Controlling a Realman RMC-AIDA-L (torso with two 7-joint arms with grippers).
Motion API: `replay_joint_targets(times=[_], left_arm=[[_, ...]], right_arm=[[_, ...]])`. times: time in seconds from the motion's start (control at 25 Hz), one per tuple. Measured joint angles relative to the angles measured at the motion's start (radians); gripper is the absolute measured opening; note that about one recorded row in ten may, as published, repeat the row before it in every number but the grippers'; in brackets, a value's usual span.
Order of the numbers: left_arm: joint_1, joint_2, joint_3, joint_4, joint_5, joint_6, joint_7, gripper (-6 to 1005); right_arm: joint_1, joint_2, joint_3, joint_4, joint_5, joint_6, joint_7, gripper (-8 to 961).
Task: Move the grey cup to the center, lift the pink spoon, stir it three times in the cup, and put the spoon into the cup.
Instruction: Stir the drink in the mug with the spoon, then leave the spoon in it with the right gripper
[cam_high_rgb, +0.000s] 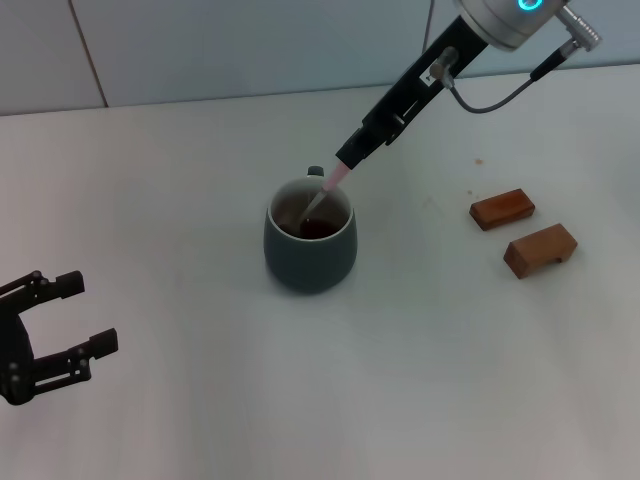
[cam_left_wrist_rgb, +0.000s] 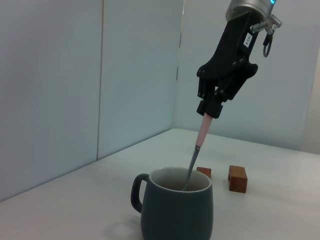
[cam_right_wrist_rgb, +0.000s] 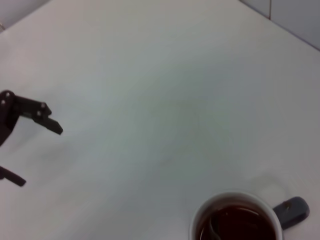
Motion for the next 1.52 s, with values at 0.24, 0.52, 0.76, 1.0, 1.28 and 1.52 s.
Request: replay_joint_targets(times=[0.24, 0.52, 0.76, 1.0, 1.28, 1.52], left_arm=[[0.005, -0.002, -0.005, 0.004, 0.001, -0.001, 0.0, 819], [0.008, -0.003, -0.005, 0.004, -0.002, 0.003, 0.0, 819], [0.007, -0.002, -0.003, 0.004, 0.002, -0.002, 0.0, 819], [0.008, 0.0, 0.003, 0.004, 0.003, -0.003, 0.001, 819], [0.009, 0.001, 0.002, 0.004, 0.004, -0.003, 0.004, 819], [0.008, 0.001, 0.0, 0.004, 0.005, -0.003, 0.003, 819]], right_arm=[[0.014, 0.01, -0.014, 0.009, -0.003, 0.007, 0.0, 122], [0.031, 0.011, -0.014, 0.019, -0.078, 0.045, 0.011, 132], [0.045, 0.013, -0.014, 0.02, -0.115, 0.009, 0.013, 140], [0.053, 0.023, -0.003, 0.021, -0.091, 0.012, -0.005, 149], [0.058, 0.022, -0.011, 0.024, -0.161, 0.04, 0.024, 158], [0.066, 0.025, -0.009, 0.022, -0.119, 0.001, 0.003, 167]])
